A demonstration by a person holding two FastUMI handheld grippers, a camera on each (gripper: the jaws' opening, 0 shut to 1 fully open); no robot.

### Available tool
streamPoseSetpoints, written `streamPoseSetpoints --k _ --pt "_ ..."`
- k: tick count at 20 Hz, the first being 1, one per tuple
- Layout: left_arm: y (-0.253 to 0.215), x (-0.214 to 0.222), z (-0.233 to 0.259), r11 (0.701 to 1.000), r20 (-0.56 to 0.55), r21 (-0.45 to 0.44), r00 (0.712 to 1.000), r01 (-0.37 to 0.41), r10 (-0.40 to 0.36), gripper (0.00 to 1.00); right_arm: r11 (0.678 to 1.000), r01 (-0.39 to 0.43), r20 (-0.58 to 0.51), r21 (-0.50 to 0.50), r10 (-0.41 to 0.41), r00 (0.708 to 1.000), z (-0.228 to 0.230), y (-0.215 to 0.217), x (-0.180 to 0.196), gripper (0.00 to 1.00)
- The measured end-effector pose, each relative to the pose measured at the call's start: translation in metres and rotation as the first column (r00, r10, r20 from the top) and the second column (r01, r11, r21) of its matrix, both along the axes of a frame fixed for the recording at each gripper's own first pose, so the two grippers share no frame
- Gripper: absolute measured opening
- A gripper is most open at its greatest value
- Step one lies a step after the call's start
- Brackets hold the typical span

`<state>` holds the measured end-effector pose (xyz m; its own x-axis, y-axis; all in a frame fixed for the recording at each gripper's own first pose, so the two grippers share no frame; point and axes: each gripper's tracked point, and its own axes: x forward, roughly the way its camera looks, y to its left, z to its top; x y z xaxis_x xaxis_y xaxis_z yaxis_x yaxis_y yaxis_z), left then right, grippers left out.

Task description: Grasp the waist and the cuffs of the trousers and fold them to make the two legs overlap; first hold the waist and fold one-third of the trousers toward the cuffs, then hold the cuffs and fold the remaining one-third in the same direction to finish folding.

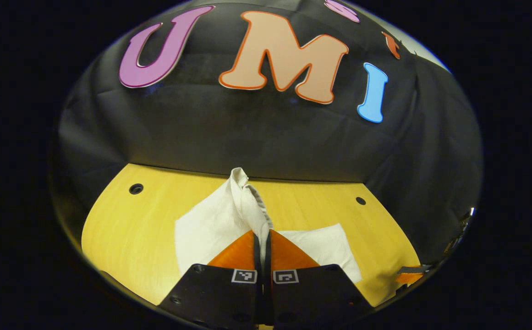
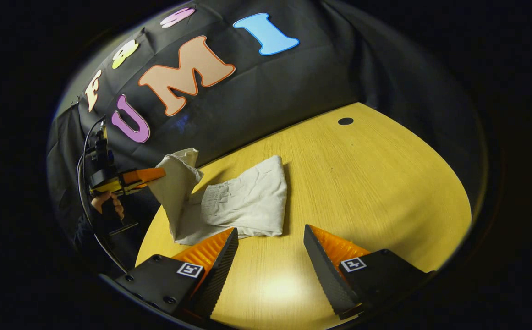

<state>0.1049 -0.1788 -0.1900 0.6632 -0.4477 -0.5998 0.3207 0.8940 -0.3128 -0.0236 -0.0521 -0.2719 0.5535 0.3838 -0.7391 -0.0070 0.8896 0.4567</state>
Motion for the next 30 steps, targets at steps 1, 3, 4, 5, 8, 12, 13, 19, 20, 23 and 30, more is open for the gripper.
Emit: streamPoseSetpoints --k 1,3,4,5,8,12,13,19,20,23,30 --pt "-0.012 -0.001 -0.002 1.0 -0.005 0.0 1.0 0.014 -0.014 0.0 1.0 0.003 0.0 0.003 -0.003 1.0 0.002 -0.003 -0.002 0.93" --pt "-0.039 -0.002 -0.002 0.999 -0.008 -0.011 0.999 0.043 -0.043 0.0 1.0 0.012 0.0 0.01 -0.012 1.0 0.002 -0.01 -0.005 0.93" --pt "-0.053 -0.003 -0.001 0.998 -0.005 -0.018 0.998 0.061 -0.061 0.0 1.0 0.014 -0.002 0.008 -0.014 1.0 0.002 -0.015 -0.006 0.93" --pt "-0.066 -0.006 -0.001 0.997 -0.002 -0.019 0.997 0.078 -0.078 0.0 1.0 0.014 -0.004 0.007 -0.014 1.0 0.001 -0.018 -0.009 0.93" --pt "-0.103 -0.018 -0.007 0.992 -0.023 -0.027 0.992 0.121 -0.122 0.0 1.0 0.015 -0.011 0.009 -0.015 1.0 -0.001 -0.027 -0.013 0.93" --pt "-0.136 -0.042 -0.028 0.988 -0.061 -0.031 0.987 0.149 -0.151 0.0 1.0 0.009 -0.012 0.012 -0.009 1.0 -0.002 -0.036 -0.017 0.93" --pt "-0.14 -0.05 -0.036 0.989 -0.078 -0.029 0.986 0.148 -0.149 0.0 1.0 0.005 -0.011 0.014 -0.005 1.0 -0.003 -0.038 -0.017 0.93" --pt "-0.139 -0.09 -0.058 0.992 -0.082 -0.046 0.989 0.12 -0.123 0.02 0.998 -0.066 0.026 0.016 0.066 0.997 0.004 -0.033 -0.013 0.93" --pt "-0.139 -0.095 -0.057 0.991 -0.077 -0.057 0.989 0.118 -0.123 0.05 0.997 -0.08 0.033 0.013 0.08 0.996 0.005 -0.031 -0.011 0.93" --pt "-0.136 -0.105 -0.041 0.988 -0.047 -0.109 0.993 0.107 -0.112 0.43 0.996 -0.093 0.066 0.01 0.092 0.994 0.014 -0.019 -0.002 0.93" --pt "-0.015 -0.09 0.033 0.997 0.219 0.066 0.975 -0.044 0.029 0.95 0.988 -0.1 0.294 -0.117 0.13 0.947 0.07 0.029 0.034 0.96"
